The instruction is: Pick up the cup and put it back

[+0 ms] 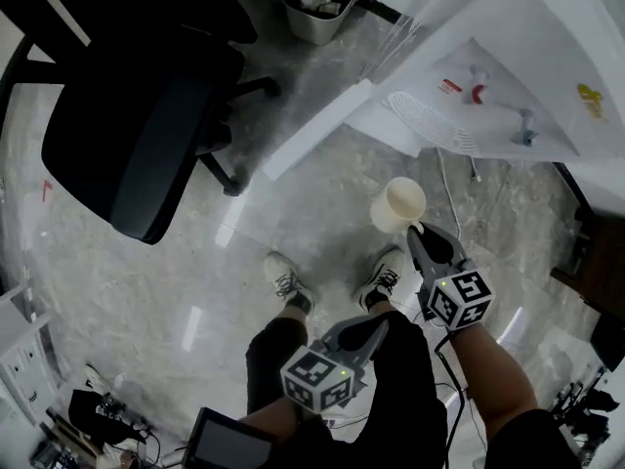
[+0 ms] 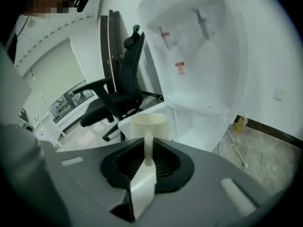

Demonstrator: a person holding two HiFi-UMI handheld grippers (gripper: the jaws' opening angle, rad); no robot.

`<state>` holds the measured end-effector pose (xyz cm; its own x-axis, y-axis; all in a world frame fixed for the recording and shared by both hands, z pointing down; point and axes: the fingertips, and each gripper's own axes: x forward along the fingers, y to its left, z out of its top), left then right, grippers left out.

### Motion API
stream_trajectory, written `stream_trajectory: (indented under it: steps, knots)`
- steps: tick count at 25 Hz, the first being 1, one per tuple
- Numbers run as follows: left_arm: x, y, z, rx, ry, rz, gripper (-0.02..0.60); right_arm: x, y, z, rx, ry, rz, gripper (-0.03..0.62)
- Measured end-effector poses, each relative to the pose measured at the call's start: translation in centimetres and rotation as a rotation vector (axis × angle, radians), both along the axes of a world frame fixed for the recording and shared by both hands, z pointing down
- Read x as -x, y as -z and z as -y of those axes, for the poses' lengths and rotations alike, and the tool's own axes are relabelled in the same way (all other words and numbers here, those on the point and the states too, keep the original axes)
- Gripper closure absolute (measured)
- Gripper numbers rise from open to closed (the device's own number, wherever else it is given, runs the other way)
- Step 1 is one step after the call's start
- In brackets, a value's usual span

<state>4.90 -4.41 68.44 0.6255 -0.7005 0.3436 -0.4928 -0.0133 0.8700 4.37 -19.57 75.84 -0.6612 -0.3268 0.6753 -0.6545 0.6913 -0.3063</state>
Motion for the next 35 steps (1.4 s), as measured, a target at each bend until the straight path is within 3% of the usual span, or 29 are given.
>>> stream_trajectory:
  steps: [2,5,7,11,16,22,28,32,35]
  knots:
    - [-0.4,5.9,-2.9,-0.041,-0.063,0.02,0.577,0.1,6.5,-3.0,-0.02,-0.028,0.025,0.539]
    - [2.7,13.5,-4.5,-0.094,-0.133,0.034,0.577,1.1,16.6,-4.8,-0.087,-0.135,0.09,0.539]
    - [5.3,18.1,-4.9,-0.103,-0.123,0.034,0.577,1.3,23.3,-5.6,-0.13,-0.195,0.12,0.539]
    - [8.5,24.4,-6.7,-0.136,-0.121,0.123,0.577,0.3,33.8,-8.7,-0.217,-0.285,0.166,0.539]
    - [9.8,31.6,-7.0,-0.279,-0.105,0.222,0.577,-2.0,42.9,-13.5,-0.339,-0.333,0.246,0.539]
    - [6.3,37.4,-11.0,-0.401,-0.072,0.278,0.577,-6.5,48.6,-22.8,-0.437,-0.32,0.304,0.54]
    - [1.4,39.4,-20.5,-0.389,-0.063,0.319,0.577,-10.6,48.9,-35.1,-0.4,-0.255,0.325,0.54]
    - [0.9,41.9,-24.7,-0.429,-0.063,0.387,0.577,-11.9,50.1,-40.7,-0.391,-0.261,0.351,0.54]
    - [0.9,42.7,-26.0,-0.473,-0.08,0.387,0.577,-11.7,51.3,-42.6,-0.429,-0.267,0.36,0.54]
